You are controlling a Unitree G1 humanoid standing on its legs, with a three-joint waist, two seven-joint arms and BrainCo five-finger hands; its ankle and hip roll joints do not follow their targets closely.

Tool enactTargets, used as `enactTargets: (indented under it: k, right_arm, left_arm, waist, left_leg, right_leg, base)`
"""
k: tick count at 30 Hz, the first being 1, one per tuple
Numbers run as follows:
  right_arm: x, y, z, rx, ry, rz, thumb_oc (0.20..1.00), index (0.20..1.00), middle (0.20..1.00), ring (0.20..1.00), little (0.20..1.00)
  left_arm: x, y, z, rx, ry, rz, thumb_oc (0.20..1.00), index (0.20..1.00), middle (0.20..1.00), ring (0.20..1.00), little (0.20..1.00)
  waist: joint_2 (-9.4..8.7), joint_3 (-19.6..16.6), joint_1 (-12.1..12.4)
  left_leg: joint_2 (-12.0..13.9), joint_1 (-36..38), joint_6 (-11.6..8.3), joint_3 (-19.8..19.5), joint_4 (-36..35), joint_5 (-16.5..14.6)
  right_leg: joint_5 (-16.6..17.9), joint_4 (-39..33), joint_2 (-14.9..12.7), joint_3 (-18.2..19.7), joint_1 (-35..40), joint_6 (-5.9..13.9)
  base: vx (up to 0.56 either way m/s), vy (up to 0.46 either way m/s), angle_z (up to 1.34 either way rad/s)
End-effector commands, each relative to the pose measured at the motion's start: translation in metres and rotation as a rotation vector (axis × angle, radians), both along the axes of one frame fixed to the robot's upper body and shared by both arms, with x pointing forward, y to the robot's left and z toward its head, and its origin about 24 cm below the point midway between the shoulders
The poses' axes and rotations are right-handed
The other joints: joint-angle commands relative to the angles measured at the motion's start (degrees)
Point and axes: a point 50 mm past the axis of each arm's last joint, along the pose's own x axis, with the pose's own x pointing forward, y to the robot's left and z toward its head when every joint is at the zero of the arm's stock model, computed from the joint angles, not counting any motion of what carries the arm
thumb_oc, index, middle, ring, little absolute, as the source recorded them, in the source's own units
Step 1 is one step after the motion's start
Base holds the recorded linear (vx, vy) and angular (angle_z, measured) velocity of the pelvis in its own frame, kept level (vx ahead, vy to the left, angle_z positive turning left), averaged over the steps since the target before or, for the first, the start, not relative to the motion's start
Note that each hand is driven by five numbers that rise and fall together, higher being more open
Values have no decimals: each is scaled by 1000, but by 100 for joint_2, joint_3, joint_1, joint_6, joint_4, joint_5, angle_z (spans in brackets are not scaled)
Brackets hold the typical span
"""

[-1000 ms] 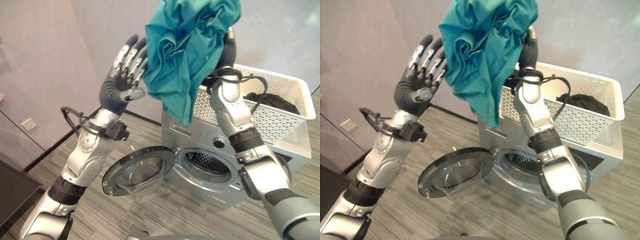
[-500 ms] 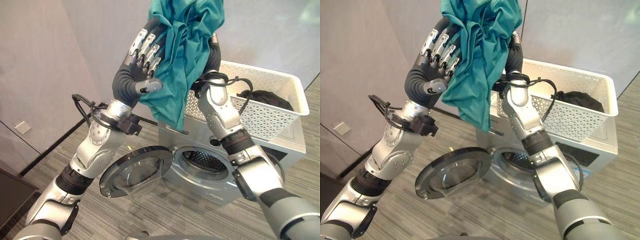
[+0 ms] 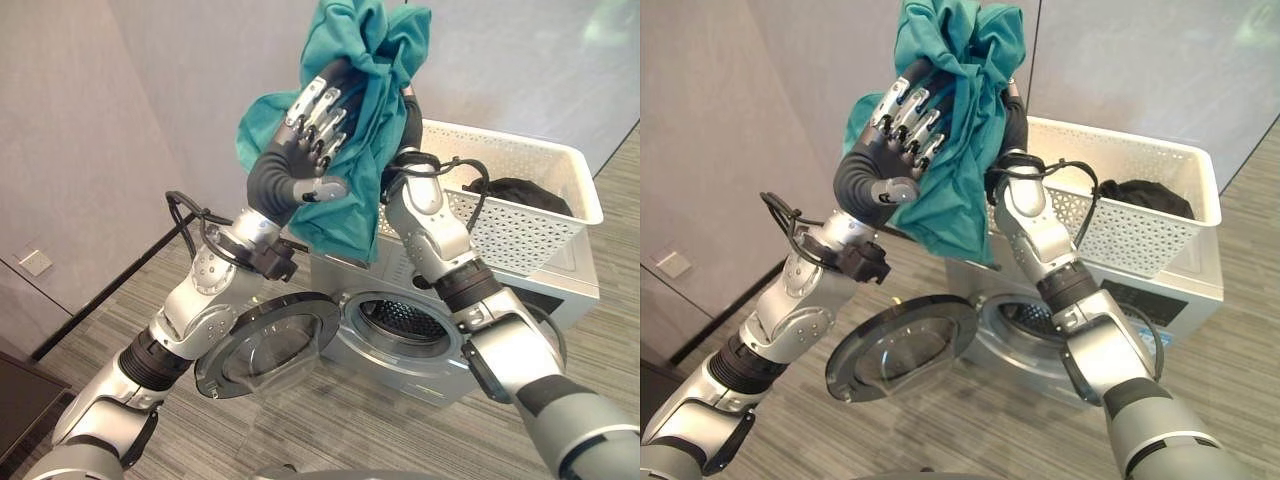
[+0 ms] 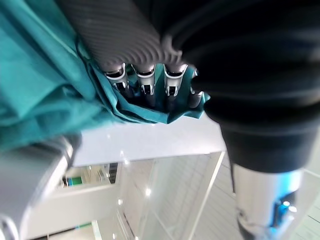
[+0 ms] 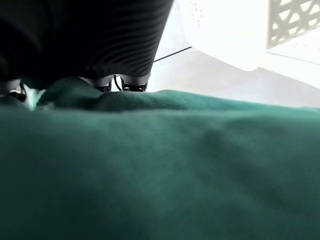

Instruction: Grab the laundry basket,head to the washer,open it,put in the laundry and shut it.

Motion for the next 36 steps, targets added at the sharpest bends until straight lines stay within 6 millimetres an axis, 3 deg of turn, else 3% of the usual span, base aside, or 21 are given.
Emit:
enactTargets:
  k: [1,6,12,13,17,19,21,25,31,36]
  right_arm:
    - [-10,33,65,64,-189,131,200,200,200,200,200]
    - [-13,38,66,80,-191,155,200,200,200,200,200]
    - [-9,25,70,67,-203,94,200,200,200,200,200]
    - [-4,11,72,48,-210,28,200,200,200,200,200]
    - [1,-4,75,37,-215,-37,200,200,200,200,200]
    - [0,-21,78,42,-241,-84,200,200,200,200,200]
    - [0,-29,79,40,-253,-104,200,200,200,200,200]
    - [-3,-46,83,50,-282,-150,200,200,200,200,200]
    - [-9,-56,87,52,-315,-166,200,200,200,200,200]
    - [-14,-48,94,78,-342,-116,200,200,200,200,200]
  left_arm:
    - [-3,-9,27,11,-119,-55,1000,1000,1000,1000,1000]
    - [-5,-15,29,5,-124,-80,1000,1000,1000,1000,1000]
    - [-9,-5,35,2,-176,-33,1000,1000,1000,1000,1000]
    - [-14,7,40,-6,-226,18,1000,1000,1000,1000,1000]
    - [-20,22,44,-23,-272,72,1000,1000,1000,1000,1000]
    - [-24,45,48,-44,-322,186,1000,1000,1000,1000,1000]
    - [-25,54,50,-43,-350,252,1000,1000,1000,1000,1000]
    - [-26,69,45,-17,-366,371,1000,1000,1000,1000,1000]
    - [-20,82,32,109,-369,525,1000,1000,1000,1000,1000]
    - [-8,81,22,183,-346,574,1000,1000,1000,1000,1000]
  waist:
    - [-477,-356,7]
    - [-480,-331,-11]
    - [-490,-309,4]
    - [-500,-319,50]
    - [-509,-329,109]
    - [-521,-331,170]
    - [-527,-335,194]
    - [-530,-329,257]
    - [-547,-312,290]
    - [-571,-284,256]
  left_leg:
    - [91,-291,66,-19,-61,79]
    - [89,-314,75,-16,-59,82]
    - [89,-332,79,-18,-61,78]
    - [92,-328,78,-25,-58,70]
    - [93,-315,73,-37,-54,56]
    - [97,-307,74,-51,-50,42]
    - [97,-306,74,-62,-51,36]
    - [103,-309,76,-97,-44,30]
    - [115,-322,69,-96,-48,28]
    - [134,-348,62,-72,-50,40]
  right_leg:
    - [146,-29,-377,404,-38,258]
    - [160,-29,-369,429,-77,256]
    - [169,-29,-366,432,-95,255]
    - [164,-29,-361,413,-82,255]
    - [151,-29,-358,391,-56,253]
    - [134,-29,-360,374,-28,248]
    - [126,-29,-361,363,-20,242]
    - [108,-29,-359,328,8,237]
    - [103,-29,-342,314,-1,238]
    - [119,-29,-323,342,-52,241]
  base:
    - [0,0,0]
    - [3,-1,-3]
    - [2,-1,-1]
    - [0,0,0]
    - [0,0,0]
    - [0,0,0]
    - [0,0,0]
    - [16,-3,5]
    - [7,0,3]
    - [0,0,0]
